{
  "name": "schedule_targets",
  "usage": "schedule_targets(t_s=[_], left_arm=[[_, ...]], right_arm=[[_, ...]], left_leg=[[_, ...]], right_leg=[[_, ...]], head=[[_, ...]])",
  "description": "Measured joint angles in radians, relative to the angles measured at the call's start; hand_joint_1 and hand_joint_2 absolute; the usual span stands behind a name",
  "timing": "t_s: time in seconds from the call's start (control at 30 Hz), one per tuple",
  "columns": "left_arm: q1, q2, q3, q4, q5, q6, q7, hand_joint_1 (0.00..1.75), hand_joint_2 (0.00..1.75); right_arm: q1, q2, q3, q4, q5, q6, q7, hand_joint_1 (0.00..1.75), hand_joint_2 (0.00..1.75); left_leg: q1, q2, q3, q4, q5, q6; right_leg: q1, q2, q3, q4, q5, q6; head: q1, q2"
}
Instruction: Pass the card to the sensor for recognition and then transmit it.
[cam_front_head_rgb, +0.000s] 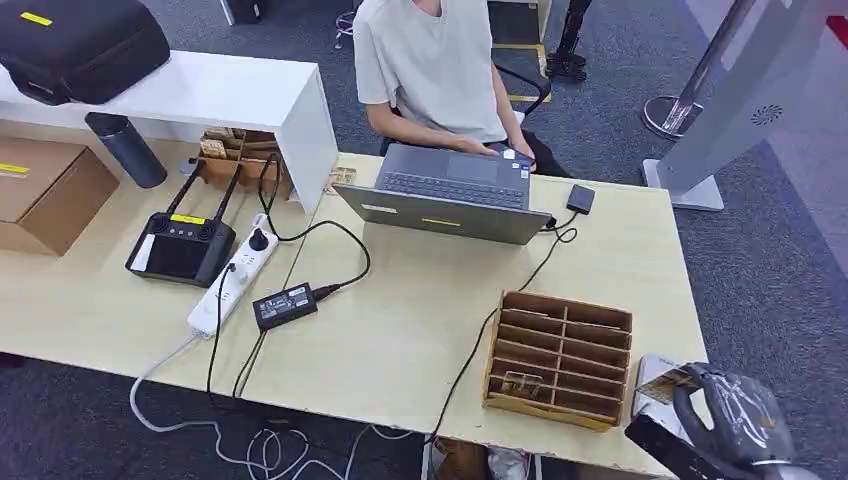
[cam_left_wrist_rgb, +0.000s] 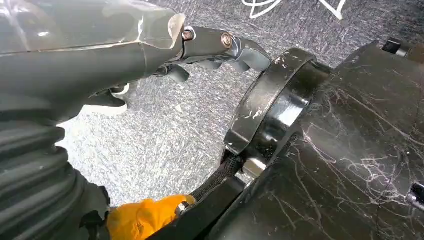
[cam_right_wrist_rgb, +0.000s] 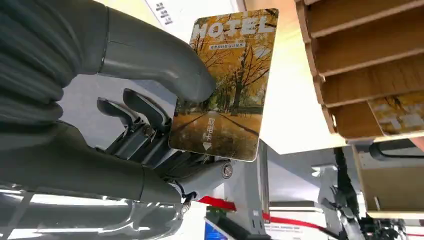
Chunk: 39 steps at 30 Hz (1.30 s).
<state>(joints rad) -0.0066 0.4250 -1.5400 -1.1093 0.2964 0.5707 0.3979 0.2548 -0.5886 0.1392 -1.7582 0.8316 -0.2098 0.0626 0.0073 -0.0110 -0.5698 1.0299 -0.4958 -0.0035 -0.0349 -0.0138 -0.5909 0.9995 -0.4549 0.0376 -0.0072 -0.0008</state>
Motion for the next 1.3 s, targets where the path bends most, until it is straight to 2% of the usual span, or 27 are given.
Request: schedule_targets(t_s=[0.13,0.53,0.83,1.3], left_arm=[[0.0,0.0,0.0,0.0,0.0,-0.002,0.0,0.0,1.75],[-0.001,0.0,0.0,0.0,0.0,-0.005,0.0,0.0,1.75],[-0.001,0.001,0.0,0.0,0.0,-0.006,0.0,0.0,1.75],[-0.001,0.001,0.0,0.001,0.0,-0.006,0.0,0.0,1.75]], right_arm=[[0.0,0.003,0.001,0.021,-0.002,-0.005,0.006,1.75,1.75],[-0.027,0.025,-0.01,0.138,0.082,-0.08,0.028,1.75,1.75],[-0.027,0.048,-0.025,0.204,0.114,-0.085,0.029,1.75,1.75],[-0.026,0.078,-0.016,0.274,0.09,-0.079,0.042,1.75,1.75]], left_leg=[[0.0,0.0,0.0,0.0,0.0,0.0],[0.0,0.0,0.0,0.0,0.0,0.0],[0.0,0.0,0.0,0.0,-0.001,0.0],[0.0,0.0,0.0,0.0,-0.001,0.0]], right_leg=[[0.0,0.0,0.0,0.0,0.0,0.0],[0.0,0.0,0.0,0.0,0.0,0.0],[0.0,0.0,0.0,0.0,0.0,0.0],[0.0,0.0,0.0,0.0,0.0,0.0]], head=[[0.0,0.0],[0.0,0.0],[0.0,0.0],[0.0,0.0]])
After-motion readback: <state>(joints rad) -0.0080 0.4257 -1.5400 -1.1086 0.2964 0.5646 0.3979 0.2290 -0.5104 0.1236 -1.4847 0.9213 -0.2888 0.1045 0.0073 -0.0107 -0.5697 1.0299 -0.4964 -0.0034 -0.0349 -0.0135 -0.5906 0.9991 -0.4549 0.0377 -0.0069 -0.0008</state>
